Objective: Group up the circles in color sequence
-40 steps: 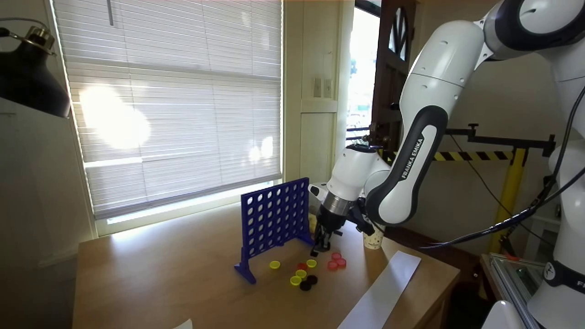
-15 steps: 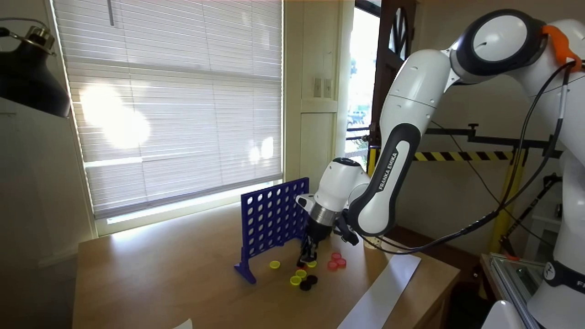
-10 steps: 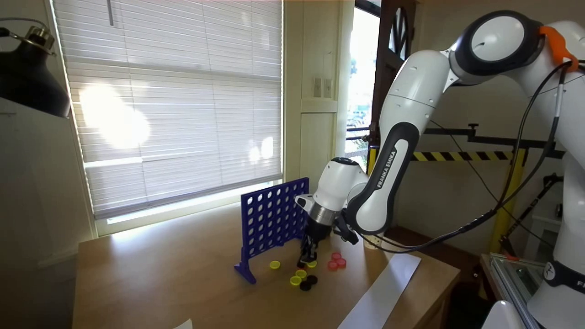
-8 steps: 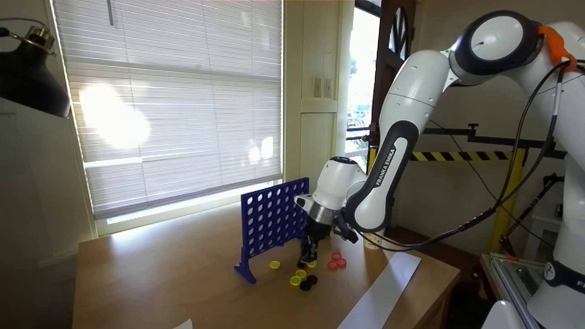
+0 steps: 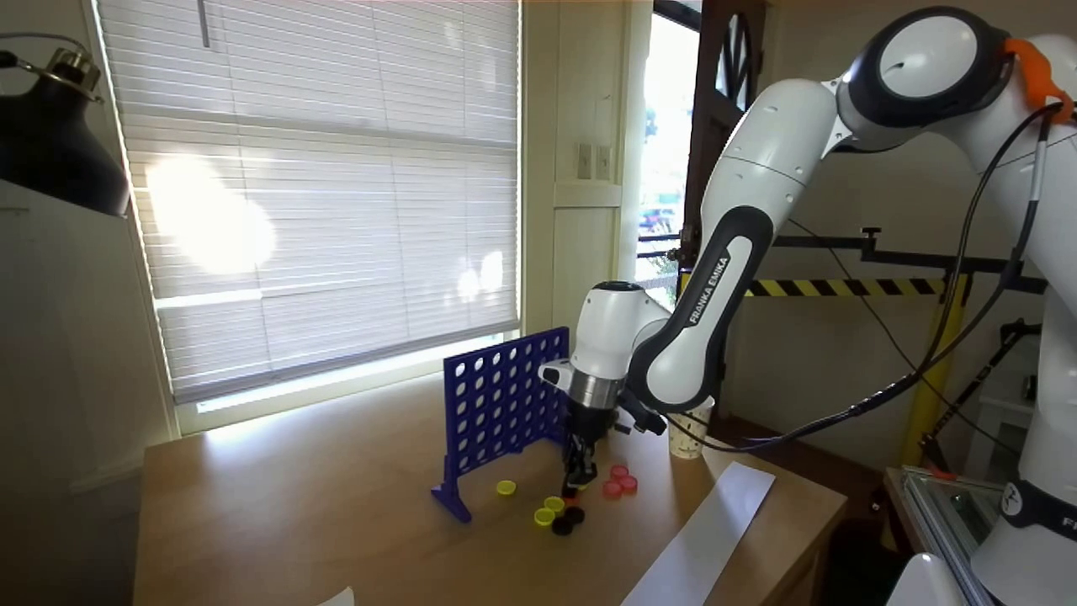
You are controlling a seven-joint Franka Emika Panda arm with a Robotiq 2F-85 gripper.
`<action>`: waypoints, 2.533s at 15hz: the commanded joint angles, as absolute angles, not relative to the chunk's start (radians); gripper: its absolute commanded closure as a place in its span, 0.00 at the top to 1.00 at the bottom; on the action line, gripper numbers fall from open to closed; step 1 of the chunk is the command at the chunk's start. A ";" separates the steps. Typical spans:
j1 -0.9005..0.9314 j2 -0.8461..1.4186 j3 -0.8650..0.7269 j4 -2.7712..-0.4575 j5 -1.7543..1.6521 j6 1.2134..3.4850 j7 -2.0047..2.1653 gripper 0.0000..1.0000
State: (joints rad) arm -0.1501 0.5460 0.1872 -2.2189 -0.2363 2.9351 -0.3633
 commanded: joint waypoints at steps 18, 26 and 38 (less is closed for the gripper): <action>-0.051 0.450 0.017 -2.314 -0.280 2.724 -0.399 0.00; -0.062 0.388 0.074 -2.376 -0.247 2.890 -0.427 0.00; -0.025 0.441 0.018 -2.339 -0.275 3.059 -0.392 0.00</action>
State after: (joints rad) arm -0.0439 0.4148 0.0464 -2.3516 -0.2414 3.0262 -0.4218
